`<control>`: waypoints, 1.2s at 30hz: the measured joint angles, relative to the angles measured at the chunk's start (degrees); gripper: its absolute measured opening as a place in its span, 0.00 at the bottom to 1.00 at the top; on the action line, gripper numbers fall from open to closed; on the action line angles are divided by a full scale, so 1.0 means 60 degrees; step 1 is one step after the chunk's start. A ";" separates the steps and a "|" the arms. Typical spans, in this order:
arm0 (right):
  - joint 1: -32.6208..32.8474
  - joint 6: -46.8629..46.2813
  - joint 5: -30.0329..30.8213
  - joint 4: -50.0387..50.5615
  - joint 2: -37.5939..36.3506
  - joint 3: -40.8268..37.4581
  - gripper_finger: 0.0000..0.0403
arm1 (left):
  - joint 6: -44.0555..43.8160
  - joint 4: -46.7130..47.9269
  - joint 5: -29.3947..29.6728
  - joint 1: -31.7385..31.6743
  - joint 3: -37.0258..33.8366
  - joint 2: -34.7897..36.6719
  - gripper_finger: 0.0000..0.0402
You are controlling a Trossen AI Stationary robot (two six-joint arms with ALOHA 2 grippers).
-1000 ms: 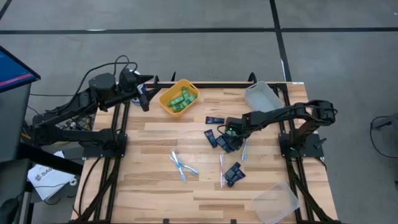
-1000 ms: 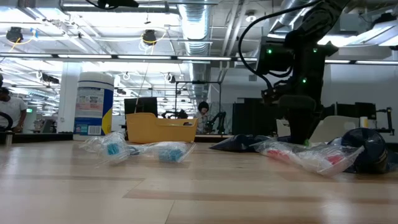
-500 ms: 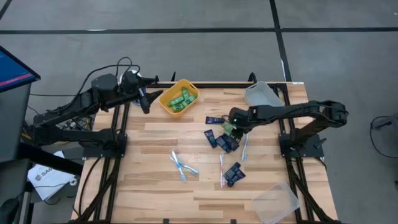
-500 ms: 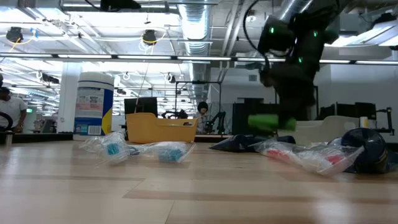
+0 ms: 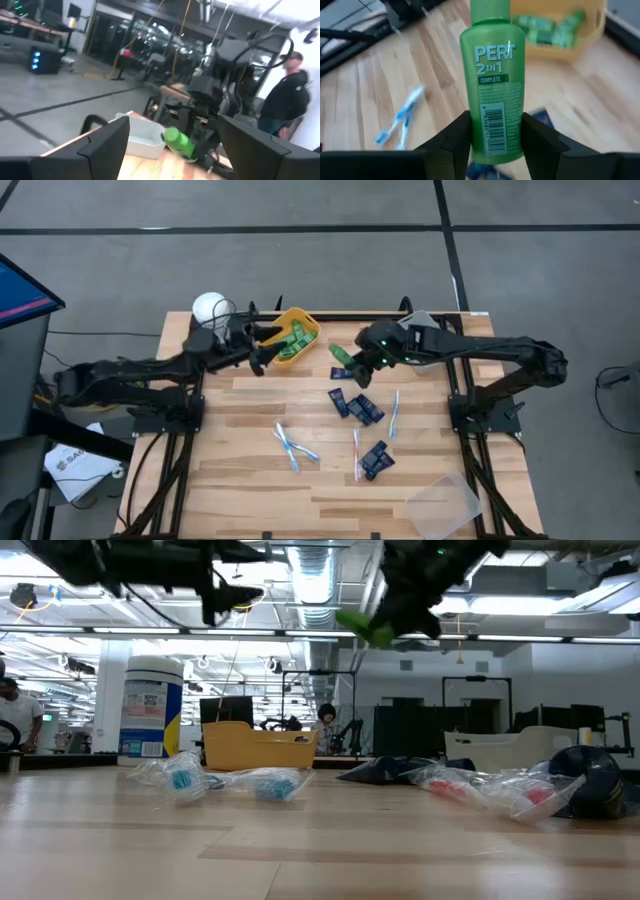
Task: Pick & Place Travel size toiletries
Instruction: Put the green shampoo into the yellow bin
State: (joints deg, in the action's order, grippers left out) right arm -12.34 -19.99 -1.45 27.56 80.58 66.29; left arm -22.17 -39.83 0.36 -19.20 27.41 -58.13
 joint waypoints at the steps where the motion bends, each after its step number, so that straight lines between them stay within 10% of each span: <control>1: 0.0012 0.0119 -0.0004 -0.0050 0.0170 0.0223 0.35 | -0.0146 -0.0523 -0.0159 0.0000 -0.0139 -0.0330 0.74; 13: 0.0444 0.1184 0.0000 -0.0159 0.2175 0.2651 0.36 | -0.0634 -0.3241 -0.1133 0.0000 -0.0089 -0.3033 0.74; 36: 0.0492 0.1429 -0.0376 -0.0475 0.2560 0.3178 0.37 | -0.0101 -0.3637 -0.1450 0.0004 0.0330 -0.3143 0.58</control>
State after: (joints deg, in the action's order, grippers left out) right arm -9.39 -11.42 -3.71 24.72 95.94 85.36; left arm -22.78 -61.66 -8.34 -19.18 29.39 -76.99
